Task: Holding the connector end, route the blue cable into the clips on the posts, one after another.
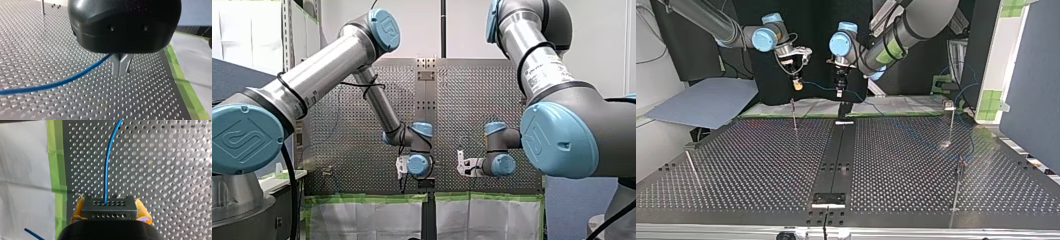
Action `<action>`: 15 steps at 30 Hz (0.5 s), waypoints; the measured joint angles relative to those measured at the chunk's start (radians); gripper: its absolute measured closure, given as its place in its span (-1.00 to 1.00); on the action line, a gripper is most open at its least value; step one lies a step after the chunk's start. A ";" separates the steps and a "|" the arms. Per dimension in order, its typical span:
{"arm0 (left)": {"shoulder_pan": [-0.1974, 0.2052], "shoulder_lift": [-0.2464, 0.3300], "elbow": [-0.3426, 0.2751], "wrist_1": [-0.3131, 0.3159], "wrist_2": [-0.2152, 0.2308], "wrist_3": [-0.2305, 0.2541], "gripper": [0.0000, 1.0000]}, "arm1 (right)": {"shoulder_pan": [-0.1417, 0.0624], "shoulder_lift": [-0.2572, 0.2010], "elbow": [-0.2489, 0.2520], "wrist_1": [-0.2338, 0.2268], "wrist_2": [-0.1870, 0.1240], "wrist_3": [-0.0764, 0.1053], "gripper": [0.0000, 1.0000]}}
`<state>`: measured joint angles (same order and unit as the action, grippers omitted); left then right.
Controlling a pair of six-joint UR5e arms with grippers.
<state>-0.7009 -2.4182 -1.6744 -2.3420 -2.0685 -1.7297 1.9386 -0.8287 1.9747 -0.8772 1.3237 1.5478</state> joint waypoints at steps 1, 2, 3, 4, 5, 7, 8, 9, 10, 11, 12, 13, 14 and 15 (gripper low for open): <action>-0.005 -0.005 0.008 -0.002 -0.003 0.000 1.00 | -0.008 0.000 0.009 -0.008 -0.006 0.005 1.00; -0.009 -0.011 0.017 -0.006 -0.006 -0.001 1.00 | -0.018 0.001 0.020 -0.020 -0.015 0.014 1.00; -0.015 -0.018 0.027 -0.012 -0.008 -0.001 1.00 | -0.027 0.001 0.029 -0.030 -0.023 0.020 1.00; -0.020 -0.024 0.035 -0.017 -0.009 -0.001 1.00 | -0.036 0.002 0.039 -0.039 -0.031 0.026 1.00; -0.025 -0.030 0.045 -0.022 -0.010 -0.001 1.00 | -0.049 0.002 0.052 -0.052 -0.044 0.031 1.00; -0.037 -0.048 0.067 -0.035 -0.012 -0.002 1.00 | -0.068 0.003 0.071 -0.071 -0.062 0.038 1.00; -0.042 -0.056 0.077 -0.040 -0.013 -0.002 1.00 | -0.079 0.004 0.082 -0.082 -0.073 0.043 1.00; -0.048 -0.068 0.090 -0.047 -0.014 -0.003 1.00 | -0.087 0.006 0.090 -0.090 -0.081 0.047 1.00; -0.052 -0.078 0.100 -0.053 -0.014 -0.004 1.00 | -0.095 0.009 0.098 -0.098 -0.089 0.051 1.00; -0.057 -0.087 0.110 -0.059 -0.014 -0.005 1.00 | -0.107 0.016 0.108 -0.110 -0.101 0.058 1.00; -0.065 -0.099 0.123 -0.067 -0.015 -0.008 1.00 | -0.116 0.022 0.113 -0.120 -0.110 0.063 1.00; -0.071 -0.109 0.132 -0.071 -0.015 -0.010 1.00 | -0.126 0.030 0.116 -0.129 -0.119 0.068 1.00; -0.077 -0.118 0.141 -0.072 -0.016 -0.013 1.00 | -0.137 0.041 0.119 -0.142 -0.128 0.073 1.00; -0.086 -0.129 0.153 -0.070 -0.021 -0.017 1.00 | -0.143 0.050 0.119 -0.152 -0.133 0.076 1.00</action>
<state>-0.7868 -2.5470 -1.5212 -2.4125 -2.0891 -1.7463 1.7954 -0.7788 2.0941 -1.0289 1.1906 1.6234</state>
